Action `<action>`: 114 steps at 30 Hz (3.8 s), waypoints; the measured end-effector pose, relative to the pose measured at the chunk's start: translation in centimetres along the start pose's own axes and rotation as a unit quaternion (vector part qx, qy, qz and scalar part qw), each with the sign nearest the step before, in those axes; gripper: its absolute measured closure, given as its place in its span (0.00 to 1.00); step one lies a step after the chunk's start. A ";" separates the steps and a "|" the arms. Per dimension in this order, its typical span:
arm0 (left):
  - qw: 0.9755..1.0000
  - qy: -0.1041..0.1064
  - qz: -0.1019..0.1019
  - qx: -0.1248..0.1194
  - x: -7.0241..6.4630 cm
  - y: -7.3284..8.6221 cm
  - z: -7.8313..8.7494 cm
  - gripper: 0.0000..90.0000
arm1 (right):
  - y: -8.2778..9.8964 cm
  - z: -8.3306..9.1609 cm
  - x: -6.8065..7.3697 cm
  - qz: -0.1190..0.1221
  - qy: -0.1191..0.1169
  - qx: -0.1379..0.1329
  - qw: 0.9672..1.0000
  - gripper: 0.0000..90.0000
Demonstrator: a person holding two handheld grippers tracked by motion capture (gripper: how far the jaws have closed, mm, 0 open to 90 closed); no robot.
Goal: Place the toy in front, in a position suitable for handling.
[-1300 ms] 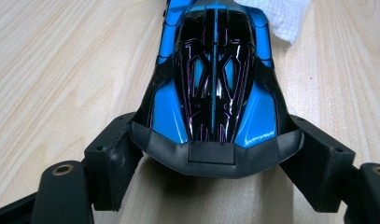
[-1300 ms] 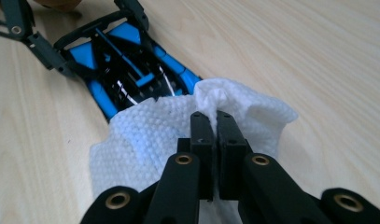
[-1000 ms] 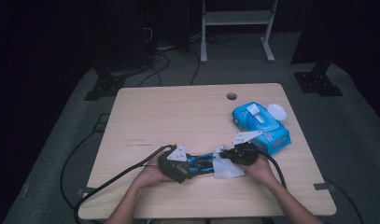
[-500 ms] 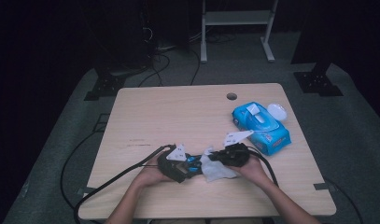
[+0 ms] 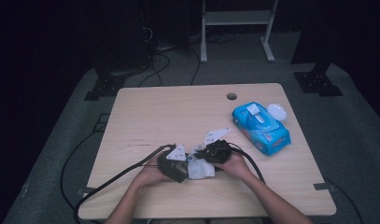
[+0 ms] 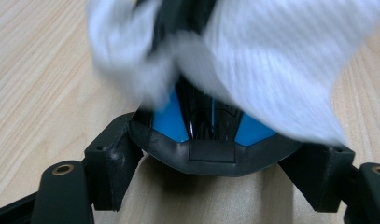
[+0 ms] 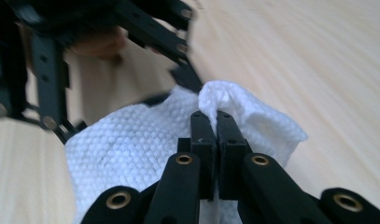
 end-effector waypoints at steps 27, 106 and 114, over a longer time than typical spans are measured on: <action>1.000 0.001 0.002 -0.002 0.0 0.2 0.1 0.27 | 0.6 0.1 3.1 0.043 -0.046 0.000 0.998 0.97; 0.999 0.006 0.045 0.012 0.8 0.6 0.6 0.29 | 4.1 4.1 -1.3 -0.045 -0.006 -0.005 0.999 0.96; 0.993 0.033 0.113 -0.022 1.5 0.3 2.1 0.26 | 4.6 4.8 -1.9 -0.049 -0.001 -0.001 0.999 0.95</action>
Point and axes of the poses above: each handheld gripper's, and its own axes: z roughly backward along the jaws, y roughly out of its underside, x roughly to its left, the point moved 3 cm from there along -z, roughly forward along the jaws, and after that the axes turned 2 degrees about -y, right-handed, at the moved point
